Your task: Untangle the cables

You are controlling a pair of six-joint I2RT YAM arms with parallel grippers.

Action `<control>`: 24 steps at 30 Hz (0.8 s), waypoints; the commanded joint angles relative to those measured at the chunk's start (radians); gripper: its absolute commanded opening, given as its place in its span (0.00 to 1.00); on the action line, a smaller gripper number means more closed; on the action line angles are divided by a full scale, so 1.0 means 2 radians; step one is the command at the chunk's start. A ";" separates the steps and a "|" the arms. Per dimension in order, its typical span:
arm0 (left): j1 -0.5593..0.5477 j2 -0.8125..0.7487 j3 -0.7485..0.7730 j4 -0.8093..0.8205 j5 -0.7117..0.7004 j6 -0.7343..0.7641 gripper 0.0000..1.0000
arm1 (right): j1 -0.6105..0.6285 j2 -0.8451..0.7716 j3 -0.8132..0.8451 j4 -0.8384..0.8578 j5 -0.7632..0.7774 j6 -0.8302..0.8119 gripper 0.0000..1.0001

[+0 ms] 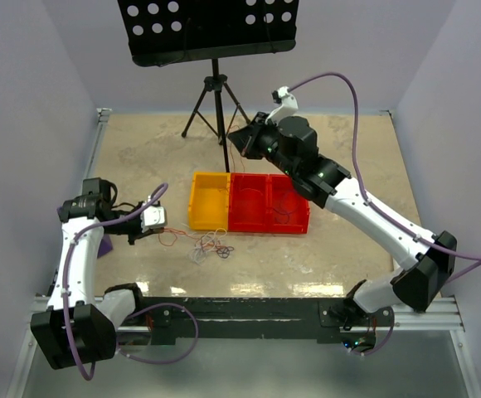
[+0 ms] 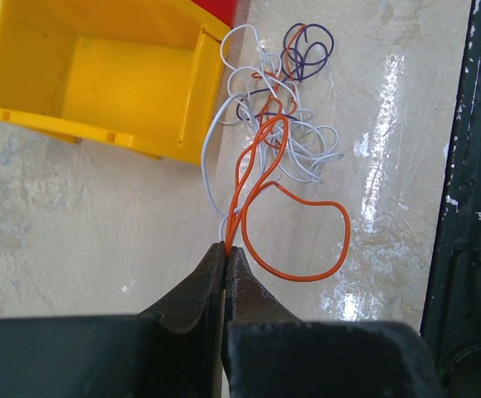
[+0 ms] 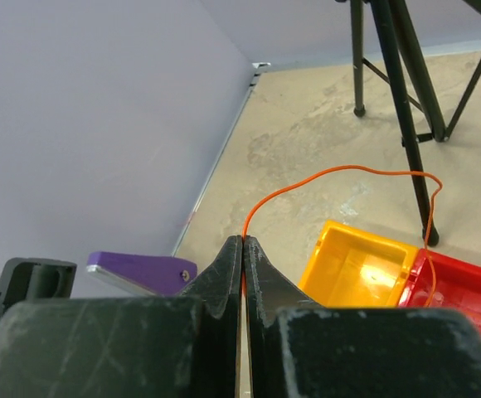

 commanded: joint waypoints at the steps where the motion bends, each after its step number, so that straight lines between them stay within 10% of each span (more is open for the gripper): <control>1: 0.002 -0.007 -0.003 0.006 0.010 0.009 0.00 | -0.012 -0.012 -0.026 0.003 0.021 0.012 0.00; 24: 0.003 -0.005 -0.007 0.009 0.009 0.008 0.00 | -0.093 -0.061 -0.091 -0.024 0.070 -0.003 0.00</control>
